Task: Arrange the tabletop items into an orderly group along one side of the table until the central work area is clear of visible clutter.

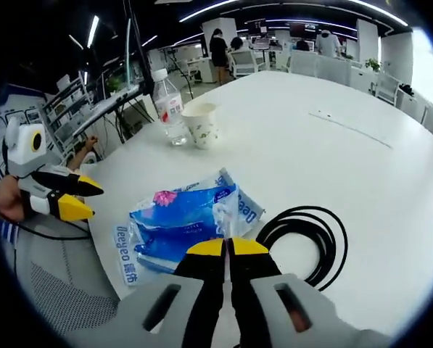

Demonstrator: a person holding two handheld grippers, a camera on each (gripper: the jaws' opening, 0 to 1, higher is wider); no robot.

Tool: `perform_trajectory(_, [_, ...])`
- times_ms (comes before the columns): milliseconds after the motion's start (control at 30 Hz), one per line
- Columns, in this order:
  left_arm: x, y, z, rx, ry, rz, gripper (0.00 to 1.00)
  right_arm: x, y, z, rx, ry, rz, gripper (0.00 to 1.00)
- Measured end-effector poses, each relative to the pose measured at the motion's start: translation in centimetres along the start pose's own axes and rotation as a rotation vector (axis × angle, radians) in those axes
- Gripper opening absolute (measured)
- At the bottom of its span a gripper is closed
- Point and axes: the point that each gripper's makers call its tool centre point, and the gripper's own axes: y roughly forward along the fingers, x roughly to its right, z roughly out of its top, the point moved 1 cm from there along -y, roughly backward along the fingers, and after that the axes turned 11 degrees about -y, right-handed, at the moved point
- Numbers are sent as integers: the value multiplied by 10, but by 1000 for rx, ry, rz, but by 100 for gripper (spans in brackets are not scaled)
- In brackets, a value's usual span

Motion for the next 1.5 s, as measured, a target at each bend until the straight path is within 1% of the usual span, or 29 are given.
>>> perform_trajectory(100, [0,0,1,3,-1,0,35,10,-3,4,16,26,-18,0])
perform_trajectory(267, [0,0,2,6,-5,0,35,33,-12,12,54,87,-79,0])
perform_trajectory(400, [-1,-2,3,13,-12,3,36,48,-17,14,72,139,-118,0])
perform_trajectory(600, [0,-4,5,19,-12,7,36,65,-21,13,84,185,-145,0])
perform_trajectory(633, [0,-5,5,20,-14,8,36,72,-22,12,90,208,-162,0])
perform_trajectory(800, [0,-5,5,22,-19,11,36,88,-25,13,111,266,-192,0])
perform_trajectory(967, [0,-5,4,20,-18,14,36,102,-28,16,127,302,-220,0])
perform_trajectory(1100, [0,-5,4,20,-18,16,36,118,-29,17,139,341,-250,0])
perform_trajectory(1233, [2,-6,4,21,-15,17,36,130,-28,17,150,377,-266,0])
perform_trajectory(1500, [-1,-8,6,23,-17,26,36,149,-23,14,144,413,-289,0])
